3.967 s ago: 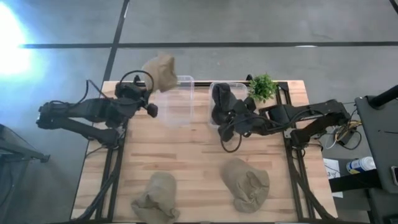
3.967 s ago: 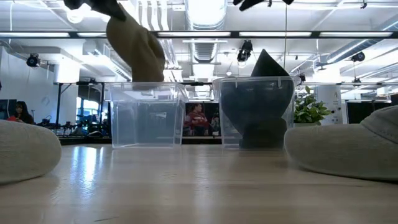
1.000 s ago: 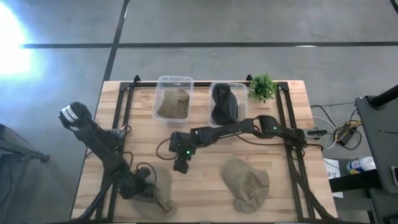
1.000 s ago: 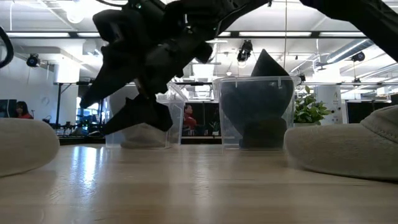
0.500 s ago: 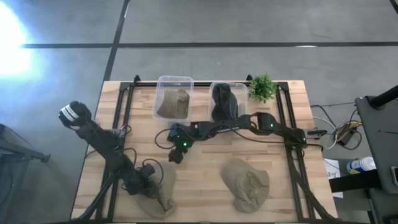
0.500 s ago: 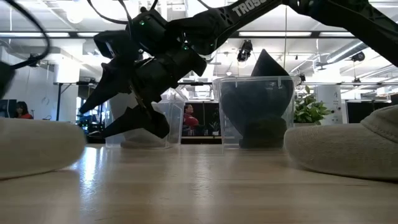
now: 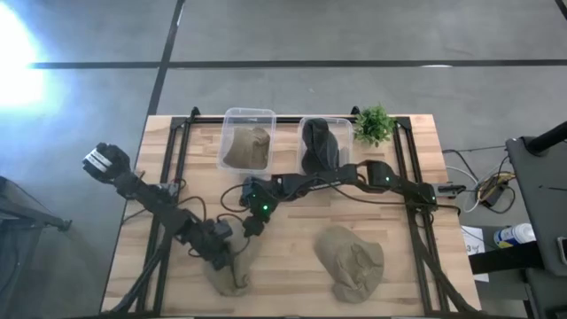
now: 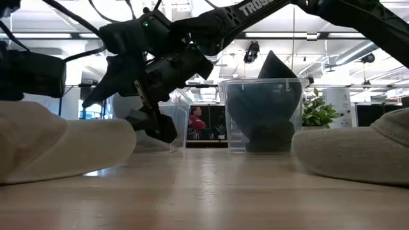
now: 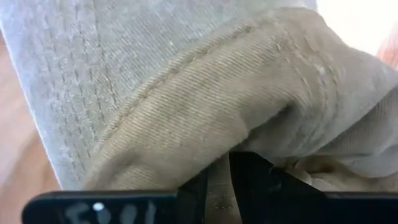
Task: Pick & Place hat
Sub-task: Put the left brown cap into the left transparent bin
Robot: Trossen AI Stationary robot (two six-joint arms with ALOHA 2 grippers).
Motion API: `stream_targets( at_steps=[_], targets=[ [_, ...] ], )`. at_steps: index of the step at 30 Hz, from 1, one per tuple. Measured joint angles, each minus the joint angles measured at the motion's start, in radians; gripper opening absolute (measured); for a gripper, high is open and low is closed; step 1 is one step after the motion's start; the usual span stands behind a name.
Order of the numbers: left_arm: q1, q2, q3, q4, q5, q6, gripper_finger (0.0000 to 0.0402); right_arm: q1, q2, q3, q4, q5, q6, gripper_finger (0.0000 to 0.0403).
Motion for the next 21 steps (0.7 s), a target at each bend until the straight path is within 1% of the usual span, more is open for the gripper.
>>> stream_targets(
  at_steps=[4, 7, 10, 13, 15, 17, 21],
  targets=[
    [0.024, -0.001, 0.000, -0.001, -0.029, 0.025, 0.0067, 0.000, 0.000, 0.000, 0.004, -0.033, -0.020, 0.0226],
    [0.030, -0.015, 0.000, -0.002, -0.061, 0.023, 0.0066, 0.000, 0.000, 0.001, 0.003, -0.034, -0.048, 0.0211],
    [0.030, -0.069, 0.002, -0.009, -0.114, 0.021, 0.0066, -0.001, -0.007, 0.017, 0.002, -0.041, -0.088, 0.0170],
    [0.023, -0.152, 0.009, -0.034, -0.173, 0.029, 0.0066, -0.002, -0.022, 0.045, -0.002, -0.051, -0.132, 0.0108],
    [0.017, -0.229, 0.028, -0.048, -0.215, 0.033, 0.0066, -0.006, -0.030, 0.059, -0.006, -0.058, -0.160, 0.0062],
    [0.014, -0.305, 0.053, -0.061, -0.226, 0.023, 0.0066, -0.012, -0.037, 0.072, -0.028, -0.059, -0.176, 0.0024],
    [-0.002, -0.455, 0.111, -0.148, -0.219, 0.024, 0.0067, -0.038, -0.064, 0.095, -0.113, -0.062, -0.242, 0.0016]
  ],
)
